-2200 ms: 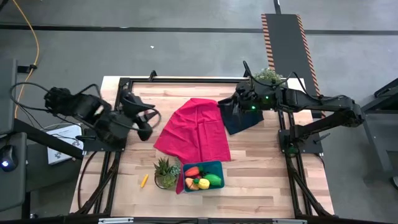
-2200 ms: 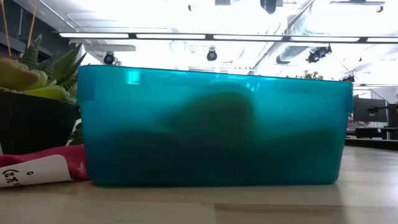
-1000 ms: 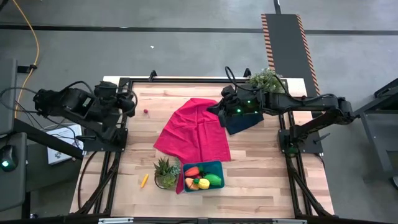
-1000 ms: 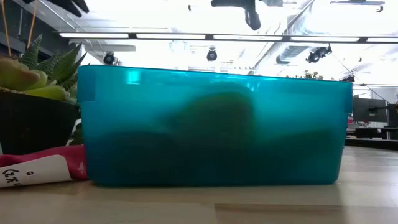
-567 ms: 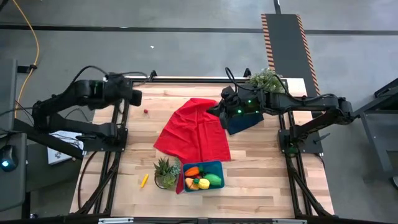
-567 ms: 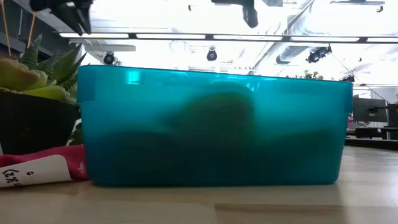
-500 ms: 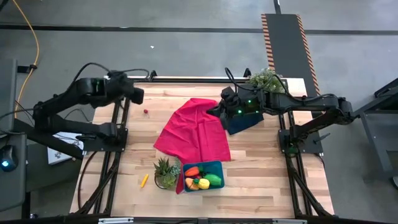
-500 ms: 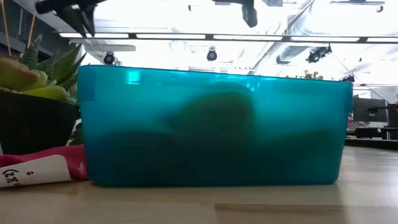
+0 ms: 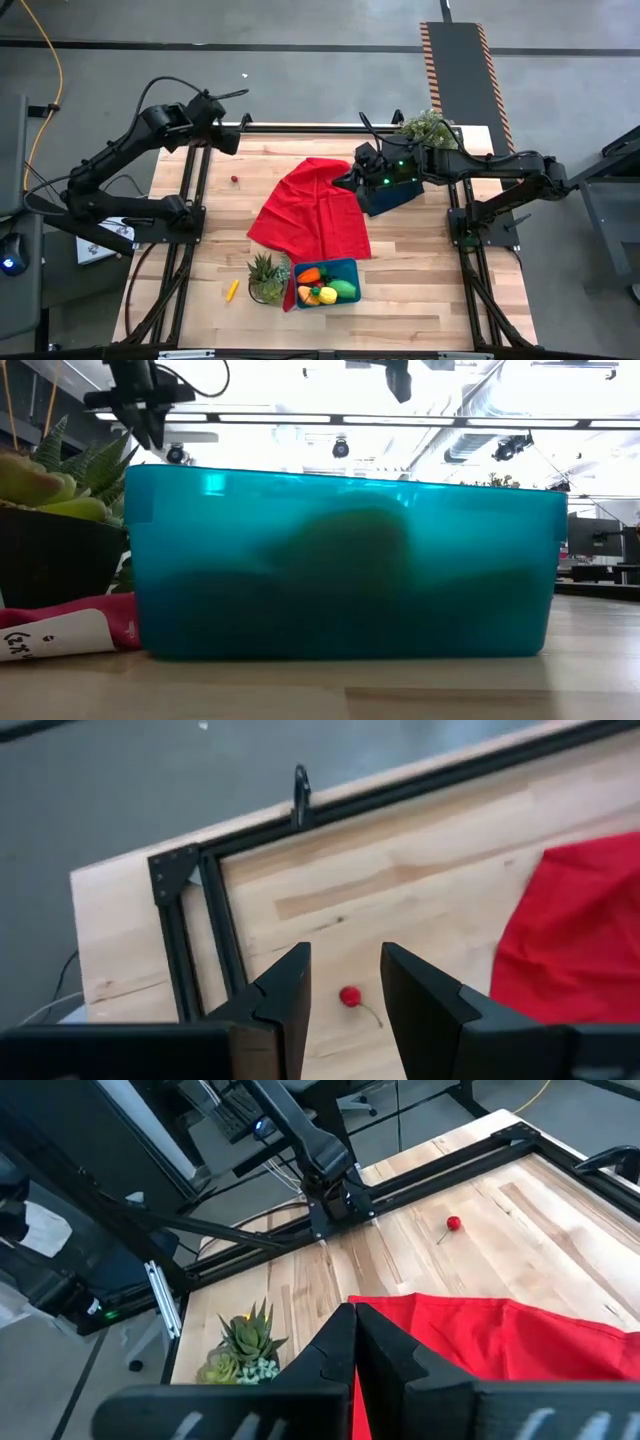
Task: Pick and placing Produce into tupperware
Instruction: Put the red cherry into the blue bin
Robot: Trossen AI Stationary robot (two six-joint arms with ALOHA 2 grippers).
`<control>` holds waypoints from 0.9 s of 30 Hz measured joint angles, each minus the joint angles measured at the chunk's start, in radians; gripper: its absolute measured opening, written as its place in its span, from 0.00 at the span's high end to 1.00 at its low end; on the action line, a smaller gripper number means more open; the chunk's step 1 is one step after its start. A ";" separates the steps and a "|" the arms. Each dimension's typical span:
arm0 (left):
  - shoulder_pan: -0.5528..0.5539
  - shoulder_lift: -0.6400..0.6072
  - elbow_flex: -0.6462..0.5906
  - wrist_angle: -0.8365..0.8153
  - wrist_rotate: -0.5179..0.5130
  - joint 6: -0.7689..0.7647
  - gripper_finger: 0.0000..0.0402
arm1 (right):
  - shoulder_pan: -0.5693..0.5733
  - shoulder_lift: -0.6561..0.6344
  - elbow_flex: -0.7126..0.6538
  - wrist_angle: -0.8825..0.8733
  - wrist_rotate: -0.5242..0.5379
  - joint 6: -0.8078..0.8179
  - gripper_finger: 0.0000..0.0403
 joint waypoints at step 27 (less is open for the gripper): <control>0.173 0.050 -0.375 0.137 0.355 0.176 0.72 | 0.000 0.000 -0.001 -0.023 0.008 0.111 1.00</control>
